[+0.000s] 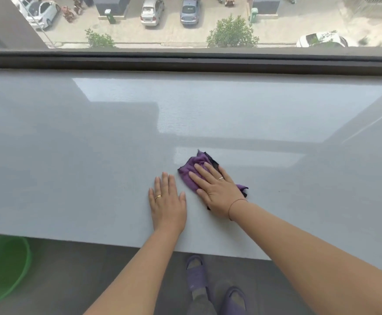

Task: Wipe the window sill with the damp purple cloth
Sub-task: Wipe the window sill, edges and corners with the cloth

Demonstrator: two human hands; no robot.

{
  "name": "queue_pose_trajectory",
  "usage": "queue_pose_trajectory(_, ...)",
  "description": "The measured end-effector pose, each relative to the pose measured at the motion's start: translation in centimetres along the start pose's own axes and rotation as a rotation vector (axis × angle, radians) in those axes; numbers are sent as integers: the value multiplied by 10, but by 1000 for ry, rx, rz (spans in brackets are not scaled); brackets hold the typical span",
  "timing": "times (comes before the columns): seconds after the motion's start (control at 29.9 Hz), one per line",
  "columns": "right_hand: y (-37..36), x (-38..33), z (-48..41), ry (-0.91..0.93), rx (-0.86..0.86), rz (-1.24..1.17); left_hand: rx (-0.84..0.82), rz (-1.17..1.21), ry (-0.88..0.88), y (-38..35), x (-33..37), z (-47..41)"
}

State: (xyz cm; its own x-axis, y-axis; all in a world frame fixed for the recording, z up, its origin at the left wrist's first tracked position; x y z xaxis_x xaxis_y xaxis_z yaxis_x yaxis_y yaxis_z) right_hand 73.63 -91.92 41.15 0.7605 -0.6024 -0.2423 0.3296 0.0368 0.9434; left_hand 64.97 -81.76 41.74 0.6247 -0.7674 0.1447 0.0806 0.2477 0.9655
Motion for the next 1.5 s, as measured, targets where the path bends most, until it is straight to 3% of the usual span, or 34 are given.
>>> queue_pose_trajectory(0.1,17,60,-8,-261,40,-22,-18,-12,-25,1,2,-6)
queue_pose_trajectory(0.2,20,63,-14,-405,59,-41,-14,-28,-38,3,3,-18)
queue_pose_trajectory(0.27,15,30,-21,-333,67,-72,-3,-26,-41,5,7,-29)
queue_pose_trajectory(0.37,3,-25,-29,-56,16,-107,7,-41,-59,8,14,-45)
queue_pose_trajectory(0.47,11,-6,-36,37,14,-48,20,-53,-101,9,18,-55)
queue_pose_trajectory(0.63,36,105,-49,-323,39,-47,36,-22,-126,13,22,-77)
queue_pose_trajectory(0.77,38,104,-63,-494,66,-61,54,16,-149,18,29,-95)
queue_pose_trajectory(0.9,22,23,-87,-173,40,-108,68,14,-164,23,44,-118)
queue_pose_trajectory(1.04,29,42,-95,-18,12,-41,83,30,-178,31,47,-128)
queue_pose_trajectory(1.2,57,144,-98,-404,57,-53,45,28,-209,33,51,-132)
queue_pose_trajectory(1.3,58,132,-108,-527,85,-77,26,-5,-186,35,52,-131)
queue_pose_trajectory(1.44,40,44,-131,-201,23,-111,31,11,-158,45,58,-130)
queue_pose_trajectory(1.5,42,37,-133,-81,-6,-80,21,-1,-167,49,61,-129)
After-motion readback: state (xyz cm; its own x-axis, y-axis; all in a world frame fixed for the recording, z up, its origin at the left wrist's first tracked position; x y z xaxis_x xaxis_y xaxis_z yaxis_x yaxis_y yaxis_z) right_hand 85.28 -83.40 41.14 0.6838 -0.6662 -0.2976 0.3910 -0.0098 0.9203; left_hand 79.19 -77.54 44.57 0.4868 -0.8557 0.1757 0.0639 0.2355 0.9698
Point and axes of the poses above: each hand's wrist, its own z-axis away from the middle knuckle, its own y-axis out of the back of the hand, x = y × z, the point moved 10 cm from there along -z, towards the middle knuckle, and after that the axes turned 1 degree about y, right-handed, at the moved point
